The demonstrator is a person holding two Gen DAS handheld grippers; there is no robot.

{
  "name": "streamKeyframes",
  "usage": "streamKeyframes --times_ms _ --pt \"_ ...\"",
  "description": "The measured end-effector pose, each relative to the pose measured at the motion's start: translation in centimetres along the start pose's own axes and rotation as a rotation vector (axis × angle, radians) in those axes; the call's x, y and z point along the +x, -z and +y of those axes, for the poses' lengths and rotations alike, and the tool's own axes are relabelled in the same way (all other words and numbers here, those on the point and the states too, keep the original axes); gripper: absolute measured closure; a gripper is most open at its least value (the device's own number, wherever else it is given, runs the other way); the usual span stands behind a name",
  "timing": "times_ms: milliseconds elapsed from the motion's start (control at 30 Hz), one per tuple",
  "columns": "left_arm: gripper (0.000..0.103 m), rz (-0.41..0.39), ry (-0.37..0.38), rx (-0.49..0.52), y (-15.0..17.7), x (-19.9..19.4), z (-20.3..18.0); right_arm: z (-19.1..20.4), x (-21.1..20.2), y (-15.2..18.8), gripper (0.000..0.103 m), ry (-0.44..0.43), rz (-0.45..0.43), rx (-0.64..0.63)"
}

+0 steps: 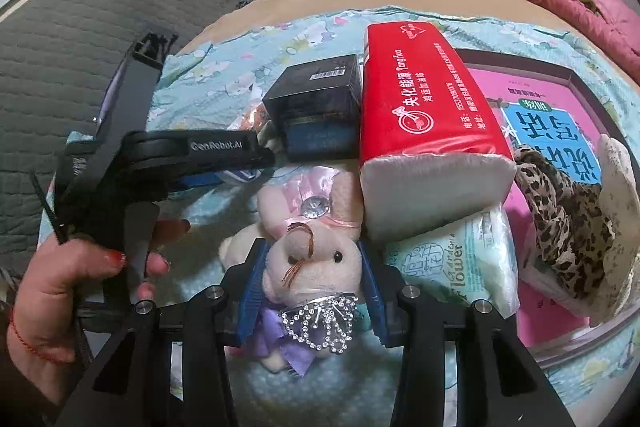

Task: Organize soft objects
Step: 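Grasp the white snack packet with left tool while right tool grasps the pink-eared bunny plush, then carry the snack packet with left tool while right tool carries the bunny plush over the tray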

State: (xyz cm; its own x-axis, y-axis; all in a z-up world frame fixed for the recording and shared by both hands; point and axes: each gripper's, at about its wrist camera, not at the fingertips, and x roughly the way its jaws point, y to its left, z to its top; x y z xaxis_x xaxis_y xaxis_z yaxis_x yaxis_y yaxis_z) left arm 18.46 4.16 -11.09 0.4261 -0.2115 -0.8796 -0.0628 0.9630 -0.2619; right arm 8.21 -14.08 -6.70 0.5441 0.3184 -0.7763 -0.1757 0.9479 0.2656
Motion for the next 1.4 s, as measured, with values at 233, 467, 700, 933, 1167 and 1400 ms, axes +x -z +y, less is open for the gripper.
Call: streamKeyframes --times_ms 233,467,700,933,1167,1400 --pt "0.079 -0.017 0.131 -0.069 -0.2 -0.5 2.7 0.6 -0.5 0.0 0.057 -0.013 -0.013 -0.016" --pt "0.079 -0.01 0.183 -0.062 0.6 -2.0 3.1 1.0 -1.0 -0.1 0.057 -0.033 -0.025 -0.016" --pt "0.079 -0.078 0.153 -0.021 1.6 -6.1 2.4 1.5 -2.8 -0.7 0.057 -0.061 -0.074 -0.023" --pt "0.079 -0.133 0.103 0.052 2.7 -10.6 0.0 1.5 -5.4 -1.2 0.057 -0.072 -0.135 -0.022" --pt "0.079 -0.152 0.122 0.097 3.9 -13.7 -3.1 0.4 -8.6 -1.9 0.057 -0.06 -0.205 0.01" --pt "0.079 -0.17 0.165 0.143 4.6 -16.2 -7.0 -1.2 -12.4 -2.5 0.057 -0.033 -0.28 0.04"
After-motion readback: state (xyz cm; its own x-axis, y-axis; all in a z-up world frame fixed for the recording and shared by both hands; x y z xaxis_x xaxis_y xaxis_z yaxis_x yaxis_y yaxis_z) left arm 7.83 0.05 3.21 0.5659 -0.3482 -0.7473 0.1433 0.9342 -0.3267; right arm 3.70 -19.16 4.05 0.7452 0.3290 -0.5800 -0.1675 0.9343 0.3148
